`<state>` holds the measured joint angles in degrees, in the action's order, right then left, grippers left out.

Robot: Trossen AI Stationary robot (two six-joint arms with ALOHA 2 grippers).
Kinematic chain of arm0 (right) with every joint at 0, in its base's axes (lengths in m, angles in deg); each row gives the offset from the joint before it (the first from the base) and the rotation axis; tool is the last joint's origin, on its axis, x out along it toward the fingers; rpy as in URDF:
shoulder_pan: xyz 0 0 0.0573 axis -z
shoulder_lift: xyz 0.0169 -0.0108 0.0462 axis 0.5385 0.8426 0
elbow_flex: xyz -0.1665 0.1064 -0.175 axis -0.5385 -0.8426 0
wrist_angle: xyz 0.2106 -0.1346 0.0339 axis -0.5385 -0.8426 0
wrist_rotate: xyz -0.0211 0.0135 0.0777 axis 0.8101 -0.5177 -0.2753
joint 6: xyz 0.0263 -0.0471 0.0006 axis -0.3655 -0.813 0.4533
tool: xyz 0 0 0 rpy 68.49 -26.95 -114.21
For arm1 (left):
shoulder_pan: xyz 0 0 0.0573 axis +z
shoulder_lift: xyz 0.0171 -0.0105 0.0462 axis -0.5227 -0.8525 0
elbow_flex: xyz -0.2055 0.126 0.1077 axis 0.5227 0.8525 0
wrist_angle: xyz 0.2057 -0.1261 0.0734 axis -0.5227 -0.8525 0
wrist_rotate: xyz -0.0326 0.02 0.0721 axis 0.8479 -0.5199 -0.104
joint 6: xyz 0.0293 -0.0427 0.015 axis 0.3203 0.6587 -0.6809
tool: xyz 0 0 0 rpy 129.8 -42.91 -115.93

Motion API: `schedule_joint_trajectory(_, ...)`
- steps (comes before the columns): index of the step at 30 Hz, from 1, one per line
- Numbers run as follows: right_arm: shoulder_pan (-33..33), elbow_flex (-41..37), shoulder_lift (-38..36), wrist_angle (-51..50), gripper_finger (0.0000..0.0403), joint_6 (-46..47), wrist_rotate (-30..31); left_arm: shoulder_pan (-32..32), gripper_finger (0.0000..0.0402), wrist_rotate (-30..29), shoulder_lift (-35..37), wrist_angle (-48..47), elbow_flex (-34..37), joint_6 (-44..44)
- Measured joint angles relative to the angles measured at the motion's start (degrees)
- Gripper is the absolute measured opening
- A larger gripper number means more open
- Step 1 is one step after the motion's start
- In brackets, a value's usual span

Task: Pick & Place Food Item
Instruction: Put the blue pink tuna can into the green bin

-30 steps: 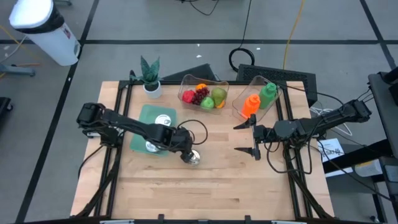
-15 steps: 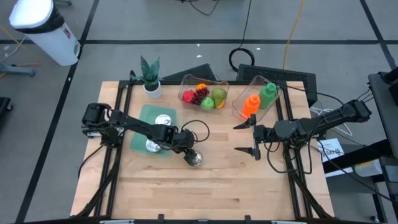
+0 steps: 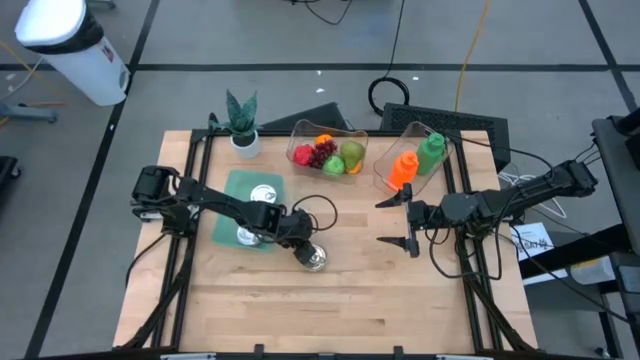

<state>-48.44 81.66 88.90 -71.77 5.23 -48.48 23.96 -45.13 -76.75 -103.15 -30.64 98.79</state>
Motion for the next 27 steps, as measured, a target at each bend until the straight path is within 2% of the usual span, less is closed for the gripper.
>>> schedule_joint_trajectory(6,0.0,0.0,0.0,0.0,0.0394,0.0,0.0,-0.1,0.0100,1.8,0.0,1.1,0.0,-1.1)
schedule_joint_trajectory(12,0.0,0.0,0.0,0.0,0.0394,0.0,0.0,-0.3,0.0017,2.0,0.0,4.5,0.0,-4.7)
schedule_joint_trajectory(27,0.0,0.0,0.0,0.0,0.0394,0.0,0.0,-0.9,0.0001,2.6,0.2,8.2,0.2,-7.8)
